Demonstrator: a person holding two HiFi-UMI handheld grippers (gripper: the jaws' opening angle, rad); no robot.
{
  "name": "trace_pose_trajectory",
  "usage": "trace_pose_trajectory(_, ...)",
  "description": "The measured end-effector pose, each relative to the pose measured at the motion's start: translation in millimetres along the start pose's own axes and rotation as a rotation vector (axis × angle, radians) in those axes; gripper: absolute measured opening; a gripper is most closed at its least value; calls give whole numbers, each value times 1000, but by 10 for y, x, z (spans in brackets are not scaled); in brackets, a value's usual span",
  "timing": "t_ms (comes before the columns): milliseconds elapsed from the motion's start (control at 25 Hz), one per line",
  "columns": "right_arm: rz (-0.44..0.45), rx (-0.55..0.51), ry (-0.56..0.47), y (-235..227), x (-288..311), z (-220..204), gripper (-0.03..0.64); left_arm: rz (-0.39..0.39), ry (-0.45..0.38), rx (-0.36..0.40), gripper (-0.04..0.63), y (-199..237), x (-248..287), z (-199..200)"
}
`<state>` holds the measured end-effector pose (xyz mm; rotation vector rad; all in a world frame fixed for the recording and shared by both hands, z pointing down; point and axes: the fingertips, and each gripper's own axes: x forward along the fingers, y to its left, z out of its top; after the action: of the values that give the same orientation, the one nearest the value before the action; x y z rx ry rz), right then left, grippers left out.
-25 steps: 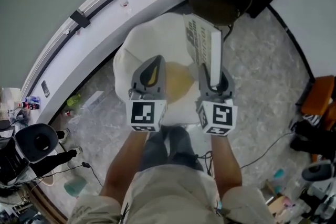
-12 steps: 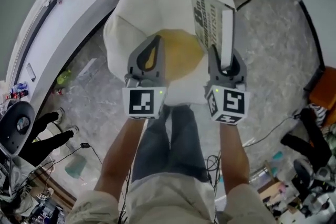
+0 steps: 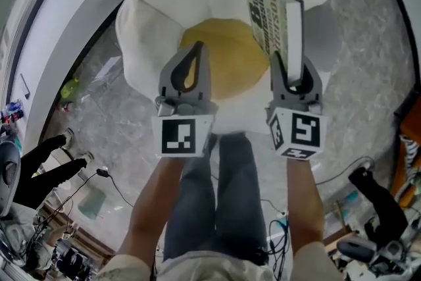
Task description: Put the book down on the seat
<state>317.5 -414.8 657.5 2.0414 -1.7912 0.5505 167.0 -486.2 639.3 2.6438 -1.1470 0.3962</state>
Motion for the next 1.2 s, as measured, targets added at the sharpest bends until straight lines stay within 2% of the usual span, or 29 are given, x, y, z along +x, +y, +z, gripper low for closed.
trace_pose_trajectory(200,9,-5,42,51,243,-444,163,4,11,1,6,41,106,-394)
trace_pose_trajectory(440,24,-11,90,66,525,-813,163,13,14,-8,6,96,301,-667)
trace_pose_trajectory(800,103,-13,237,209,915,-1344,163,32,8,-29,6,161,398,-827)
trace_pose_trajectory(920,137,-48,291,247,1001,-1479,163,31,8,-42,6,147,396,-834)
trace_pose_trajectory(1040,159,-111,297,258,1087,-1531,163,23,13,-52,6,115,395,-852)
trace_pose_trajectory(1200,184,-111,323,255,1174,-1566,164,19,17,-59,6,98,377,-900)
